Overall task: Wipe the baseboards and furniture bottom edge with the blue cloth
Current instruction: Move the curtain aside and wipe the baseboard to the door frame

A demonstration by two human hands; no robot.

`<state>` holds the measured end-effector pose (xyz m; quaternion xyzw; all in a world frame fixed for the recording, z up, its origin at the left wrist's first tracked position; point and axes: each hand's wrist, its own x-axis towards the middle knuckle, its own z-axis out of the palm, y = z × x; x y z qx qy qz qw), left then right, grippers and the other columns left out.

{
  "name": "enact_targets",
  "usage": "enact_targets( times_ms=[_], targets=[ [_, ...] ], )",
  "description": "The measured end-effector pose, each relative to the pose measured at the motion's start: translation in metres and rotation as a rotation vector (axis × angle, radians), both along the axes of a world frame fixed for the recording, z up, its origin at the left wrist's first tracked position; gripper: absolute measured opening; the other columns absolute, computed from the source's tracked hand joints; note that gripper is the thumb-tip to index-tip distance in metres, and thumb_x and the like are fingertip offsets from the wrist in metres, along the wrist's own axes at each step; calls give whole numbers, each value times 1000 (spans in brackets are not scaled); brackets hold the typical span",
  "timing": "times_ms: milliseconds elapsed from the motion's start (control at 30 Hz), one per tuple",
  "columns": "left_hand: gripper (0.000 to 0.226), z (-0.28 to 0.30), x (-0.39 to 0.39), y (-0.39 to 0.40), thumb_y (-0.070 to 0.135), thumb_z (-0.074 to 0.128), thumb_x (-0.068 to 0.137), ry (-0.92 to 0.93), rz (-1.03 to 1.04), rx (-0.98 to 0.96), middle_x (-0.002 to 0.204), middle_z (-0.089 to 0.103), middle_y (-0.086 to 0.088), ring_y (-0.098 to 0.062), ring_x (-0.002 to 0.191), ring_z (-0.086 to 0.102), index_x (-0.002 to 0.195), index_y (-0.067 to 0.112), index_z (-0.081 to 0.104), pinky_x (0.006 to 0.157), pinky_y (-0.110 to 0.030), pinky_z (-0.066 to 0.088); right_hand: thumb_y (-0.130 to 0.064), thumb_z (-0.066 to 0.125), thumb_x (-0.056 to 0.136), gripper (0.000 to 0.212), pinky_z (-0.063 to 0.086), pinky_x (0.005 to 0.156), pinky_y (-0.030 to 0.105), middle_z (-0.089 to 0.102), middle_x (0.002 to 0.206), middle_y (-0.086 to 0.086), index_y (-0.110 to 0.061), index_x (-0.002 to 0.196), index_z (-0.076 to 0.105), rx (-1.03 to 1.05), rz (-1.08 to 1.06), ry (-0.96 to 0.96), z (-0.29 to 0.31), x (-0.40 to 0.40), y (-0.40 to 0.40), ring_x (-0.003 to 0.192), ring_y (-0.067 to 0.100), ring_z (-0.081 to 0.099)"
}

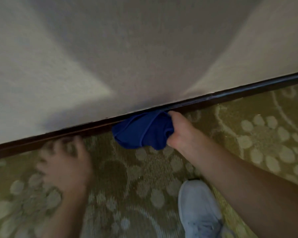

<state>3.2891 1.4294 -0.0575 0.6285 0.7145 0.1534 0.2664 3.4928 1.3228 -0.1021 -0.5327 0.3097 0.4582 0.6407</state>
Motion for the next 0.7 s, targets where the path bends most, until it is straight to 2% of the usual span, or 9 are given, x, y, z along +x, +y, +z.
enact_targets(
  times_ms=[100,133,167,267,400,500,600,667,700],
  targets=[
    [47,13,57,-36,55,51,93,-691,184,-692,115,67,-7,-28,102,64,120,18,62,82,-39,52,-25,64,73,47,59,66,41,71,111,16,-9,118,68,-2,35,20,-2,-8,4,95,33,70],
    [42,10,71,-36,51,50,95,-850,295,-898,112,69,-6,-25,98,66,119,18,63,76,-37,53,-24,63,75,46,59,66,40,71,112,16,-9,118,68,2,56,21,-2,-9,6,95,33,70],
    [38,4,82,-33,45,50,97,-927,347,-965,111,70,-6,-24,96,67,119,17,63,71,-35,54,-23,62,79,41,59,67,39,71,113,15,-9,117,67,-1,85,13,-1,-9,7,96,32,69],
    [35,-11,88,-26,31,57,94,-835,350,-785,119,69,-4,-20,99,68,125,14,60,62,-27,55,-23,63,81,40,59,76,43,70,113,15,-9,118,66,2,114,23,3,-7,3,96,32,68],
    [38,-2,72,-45,26,65,89,-734,329,-541,123,64,2,-15,109,62,126,21,58,97,-34,50,-23,68,79,43,60,74,41,70,112,13,-11,119,65,23,-76,6,14,-13,-9,96,30,69],
    [35,0,89,-68,22,60,94,-759,353,-463,122,61,2,-17,106,62,128,22,52,98,-40,50,-32,66,85,50,55,92,49,64,123,4,-27,133,53,22,-221,-25,19,-42,-19,105,28,65],
    [26,-4,107,-78,22,54,98,-704,394,-199,119,59,2,-18,106,62,123,21,50,93,-32,53,-42,61,86,64,50,101,48,51,139,-5,-41,143,34,-10,-2,-159,30,-73,-13,120,23,57],
    [28,-8,114,-76,21,51,99,-692,366,19,116,58,3,-12,106,59,126,15,50,88,-15,50,-38,57,90,57,48,103,46,51,139,-2,-31,141,35,-59,97,-308,28,-66,-6,121,23,56],
    [31,-12,121,-74,21,50,99,-696,321,94,117,58,0,-12,107,59,127,10,50,89,-15,49,-31,55,92,46,49,101,48,56,132,3,-23,135,41,-72,106,-377,27,-55,-2,115,24,59]
  ],
)
